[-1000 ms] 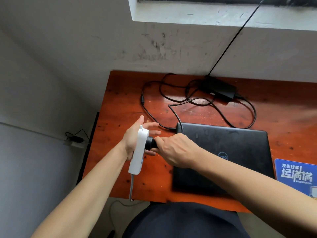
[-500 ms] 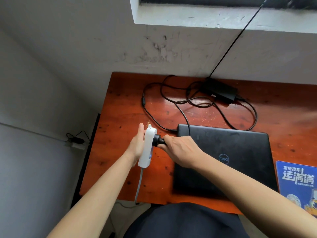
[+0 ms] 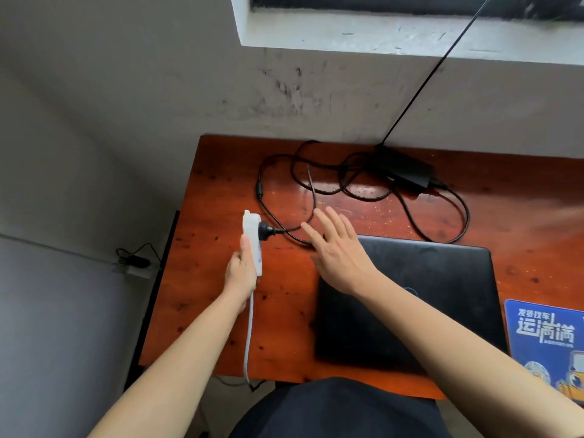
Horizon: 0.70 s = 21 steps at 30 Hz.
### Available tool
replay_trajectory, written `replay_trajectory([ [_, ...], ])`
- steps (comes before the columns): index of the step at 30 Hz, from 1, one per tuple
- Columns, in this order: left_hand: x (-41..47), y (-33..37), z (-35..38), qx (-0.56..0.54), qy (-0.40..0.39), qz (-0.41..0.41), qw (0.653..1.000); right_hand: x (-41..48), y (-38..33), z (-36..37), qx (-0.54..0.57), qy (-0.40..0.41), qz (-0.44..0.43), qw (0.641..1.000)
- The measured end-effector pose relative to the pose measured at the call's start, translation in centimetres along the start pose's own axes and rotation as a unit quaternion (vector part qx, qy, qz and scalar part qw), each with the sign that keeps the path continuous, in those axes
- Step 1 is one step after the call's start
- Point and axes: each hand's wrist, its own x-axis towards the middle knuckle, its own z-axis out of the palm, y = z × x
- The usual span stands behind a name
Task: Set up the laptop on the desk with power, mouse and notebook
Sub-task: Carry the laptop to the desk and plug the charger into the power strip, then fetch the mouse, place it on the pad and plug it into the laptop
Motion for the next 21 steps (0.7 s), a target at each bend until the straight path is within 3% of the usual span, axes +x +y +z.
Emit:
replay_trajectory([
  [3, 2.3, 1.0, -0.2, 0.012, 0.031, -0.018, 0.999, -1.1, 1.6, 1.5, 0.033, -0.095, 0.063, 0.993],
  [7, 3.6, 0.4, -0.1, 0.117, 0.018, -0.002, 0.993, -3.0, 2.7, 4.1, 0.015, -0.191, 0.090, 0.977],
  [12, 3.0, -1.5, 0.8, 0.279, 0.069, 0.058, 0.956, -3.4, 2.8, 5.9, 0.003, -0.203, 0.104, 0.974],
  [17, 2.5, -1.2, 1.1, 0.311, 0.062, 0.038, 0.948, -3.2, 2.4, 5.4, 0.005, -0.214, 0.121, 0.969],
  [21, 1.2, -0.8, -0.1, 0.292, 0.056, 0.093, 0.950, -3.3, 2.3, 3.9, 0.033, -0.237, 0.136, 0.962],
])
